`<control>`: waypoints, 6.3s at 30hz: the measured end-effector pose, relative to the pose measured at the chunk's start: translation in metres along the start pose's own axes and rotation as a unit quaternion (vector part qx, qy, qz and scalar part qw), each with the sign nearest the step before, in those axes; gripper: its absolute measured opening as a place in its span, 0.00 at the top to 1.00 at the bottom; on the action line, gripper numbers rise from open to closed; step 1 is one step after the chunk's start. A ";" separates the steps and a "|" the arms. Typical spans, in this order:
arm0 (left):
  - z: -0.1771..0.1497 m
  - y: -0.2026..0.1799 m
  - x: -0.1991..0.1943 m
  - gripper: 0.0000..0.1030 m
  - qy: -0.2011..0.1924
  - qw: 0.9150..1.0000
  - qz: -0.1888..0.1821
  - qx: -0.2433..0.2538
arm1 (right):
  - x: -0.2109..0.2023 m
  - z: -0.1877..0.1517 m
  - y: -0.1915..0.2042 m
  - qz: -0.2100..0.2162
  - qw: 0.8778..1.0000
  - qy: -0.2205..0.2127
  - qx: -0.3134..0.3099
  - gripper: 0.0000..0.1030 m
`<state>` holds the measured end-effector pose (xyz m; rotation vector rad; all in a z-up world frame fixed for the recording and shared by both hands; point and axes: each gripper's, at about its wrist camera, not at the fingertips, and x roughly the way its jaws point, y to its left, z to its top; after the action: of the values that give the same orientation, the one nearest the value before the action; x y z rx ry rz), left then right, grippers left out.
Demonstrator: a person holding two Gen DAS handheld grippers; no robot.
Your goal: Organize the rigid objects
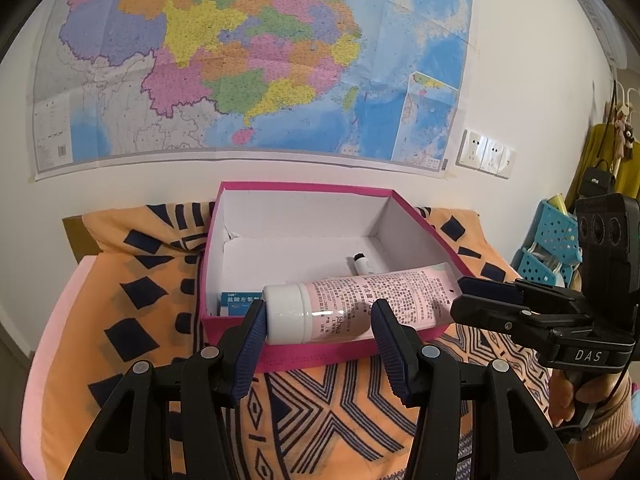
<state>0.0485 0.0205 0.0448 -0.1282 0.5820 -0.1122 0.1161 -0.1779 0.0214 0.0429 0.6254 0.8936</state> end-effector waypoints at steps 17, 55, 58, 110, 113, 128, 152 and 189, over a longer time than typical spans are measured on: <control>0.003 0.002 0.002 0.48 0.000 1.000 -0.002 -0.001 | -0.001 0.007 -0.004 -0.002 1.000 -0.003 -0.002 0.52; 0.015 0.010 0.017 0.48 0.001 1.000 0.003 -0.006 | 0.009 0.021 -0.009 -0.004 1.000 -0.004 -0.006 0.52; 0.016 0.011 0.018 0.48 0.001 1.000 0.003 -0.008 | 0.009 0.021 -0.009 -0.003 1.000 -0.004 -0.006 0.52; 0.021 0.019 0.037 0.48 0.013 1.000 0.009 -0.011 | 0.021 0.030 -0.018 -0.007 1.000 0.002 -0.008 0.52; 0.021 0.020 0.039 0.48 0.013 1.000 0.010 -0.010 | 0.022 0.031 -0.018 -0.008 1.000 0.003 -0.008 0.52; 0.022 0.020 0.044 0.48 0.016 1.000 0.010 -0.009 | 0.027 0.033 -0.023 -0.008 1.000 0.007 -0.006 0.52; 0.025 0.024 0.054 0.48 0.023 1.000 0.013 -0.012 | 0.034 0.035 -0.027 -0.010 1.000 0.013 -0.004 0.52; 0.026 0.030 0.073 0.48 0.047 0.999 0.014 -0.021 | 0.045 0.040 -0.035 -0.014 1.000 0.027 -0.001 0.52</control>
<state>0.1259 0.0422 0.0221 -0.1558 0.6792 -0.0785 0.1832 -0.1582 0.0217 0.0086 0.6737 0.8707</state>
